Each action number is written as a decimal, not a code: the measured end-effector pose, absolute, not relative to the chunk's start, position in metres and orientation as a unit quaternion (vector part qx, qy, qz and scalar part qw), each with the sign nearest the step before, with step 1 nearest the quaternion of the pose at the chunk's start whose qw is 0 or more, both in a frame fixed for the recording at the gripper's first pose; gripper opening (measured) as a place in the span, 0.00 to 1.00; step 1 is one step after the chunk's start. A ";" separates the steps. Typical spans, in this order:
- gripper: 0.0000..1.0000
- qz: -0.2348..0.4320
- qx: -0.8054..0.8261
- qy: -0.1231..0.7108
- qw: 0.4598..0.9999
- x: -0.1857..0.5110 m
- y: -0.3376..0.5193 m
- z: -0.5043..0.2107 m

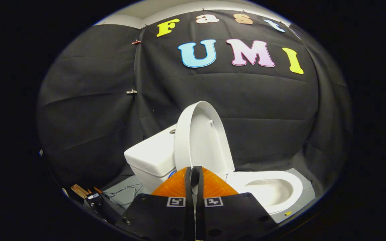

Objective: Open the toilet lid.

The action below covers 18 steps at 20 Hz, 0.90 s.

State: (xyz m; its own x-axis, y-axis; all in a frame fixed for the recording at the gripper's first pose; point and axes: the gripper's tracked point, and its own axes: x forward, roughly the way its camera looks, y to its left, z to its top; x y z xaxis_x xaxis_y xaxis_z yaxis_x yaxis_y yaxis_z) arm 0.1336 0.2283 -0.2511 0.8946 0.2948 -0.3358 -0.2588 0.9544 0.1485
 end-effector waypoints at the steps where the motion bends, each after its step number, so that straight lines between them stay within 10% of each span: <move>1: 0.06 0.143 0.049 0.182 0.972 0.133 0.229 -0.251; 5: 0.09 0.146 0.053 0.186 0.970 0.135 0.234 -0.251; 18: 0.99 0.153 0.078 0.064 0.983 0.099 0.183 -0.059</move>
State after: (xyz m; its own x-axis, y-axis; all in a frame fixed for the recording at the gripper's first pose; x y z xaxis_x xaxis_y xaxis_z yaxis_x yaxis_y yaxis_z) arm 0.0987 0.1833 -0.0590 0.9448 0.3112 -0.1027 -0.2912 0.9410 0.1724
